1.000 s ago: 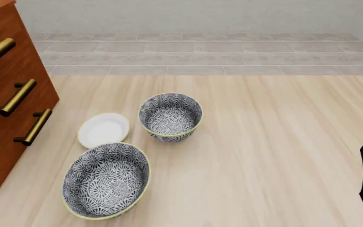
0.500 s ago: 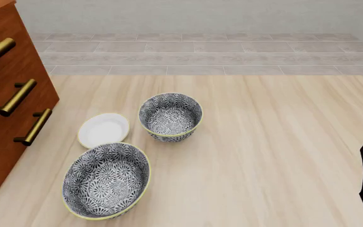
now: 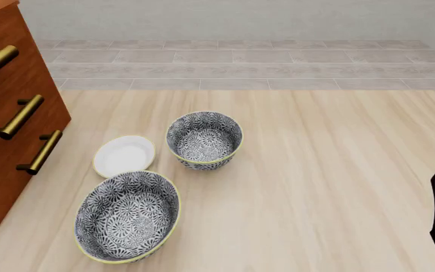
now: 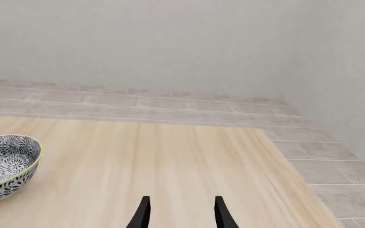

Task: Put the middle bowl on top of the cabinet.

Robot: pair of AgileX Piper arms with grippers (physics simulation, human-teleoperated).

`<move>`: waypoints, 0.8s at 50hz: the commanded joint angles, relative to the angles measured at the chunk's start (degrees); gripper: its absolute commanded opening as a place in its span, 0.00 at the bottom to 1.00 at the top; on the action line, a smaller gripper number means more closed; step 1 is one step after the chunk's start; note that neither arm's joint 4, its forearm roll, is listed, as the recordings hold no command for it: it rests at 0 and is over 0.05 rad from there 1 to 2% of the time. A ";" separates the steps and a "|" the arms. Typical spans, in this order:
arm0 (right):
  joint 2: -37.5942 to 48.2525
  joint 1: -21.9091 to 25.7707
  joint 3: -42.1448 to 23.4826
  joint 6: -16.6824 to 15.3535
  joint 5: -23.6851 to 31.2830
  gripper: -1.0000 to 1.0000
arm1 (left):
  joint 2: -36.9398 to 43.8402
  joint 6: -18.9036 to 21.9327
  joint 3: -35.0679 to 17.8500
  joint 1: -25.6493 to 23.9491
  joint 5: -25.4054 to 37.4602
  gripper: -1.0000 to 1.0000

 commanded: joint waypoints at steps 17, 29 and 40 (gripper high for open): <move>0.00 0.13 0.00 -0.03 0.07 1.00 | -2.94 -1.54 0.09 -1.87 0.15 1.00; 0.00 0.10 0.00 -0.03 -0.01 1.00 | -5.89 -1.93 0.87 -2.90 -0.10 1.00; 0.00 -0.03 0.00 -0.12 -0.12 1.00 | -9.36 -2.66 3.20 -3.26 -1.17 1.00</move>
